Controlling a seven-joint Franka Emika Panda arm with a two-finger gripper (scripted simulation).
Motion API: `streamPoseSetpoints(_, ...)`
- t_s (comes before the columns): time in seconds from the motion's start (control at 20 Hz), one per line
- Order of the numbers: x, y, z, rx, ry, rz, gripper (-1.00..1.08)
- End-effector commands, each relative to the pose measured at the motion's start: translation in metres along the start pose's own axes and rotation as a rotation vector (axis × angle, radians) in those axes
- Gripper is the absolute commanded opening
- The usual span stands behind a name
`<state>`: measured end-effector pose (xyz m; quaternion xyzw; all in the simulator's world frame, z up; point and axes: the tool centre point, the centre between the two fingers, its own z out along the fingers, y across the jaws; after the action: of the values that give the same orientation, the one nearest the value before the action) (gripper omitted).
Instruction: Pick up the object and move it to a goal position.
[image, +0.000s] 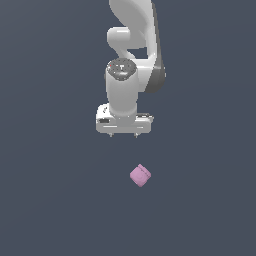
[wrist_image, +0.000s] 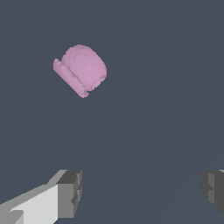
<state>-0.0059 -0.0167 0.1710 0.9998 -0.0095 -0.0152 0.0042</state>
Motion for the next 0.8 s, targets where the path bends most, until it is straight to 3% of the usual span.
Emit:
streamPoseSetpoints(0.0, 0.0, 0.0, 0.0, 0.0, 0.0, 0.0, 1.0)
streamPoseSetpoints(0.45, -0.007, -0.024, 0.007, 0.01, -0.029, -0.064, 1.0)
streamPoseSetpoints(0.75, -0.007, -0.024, 0.007, 0.01, -0.029, -0.06, 1.0)
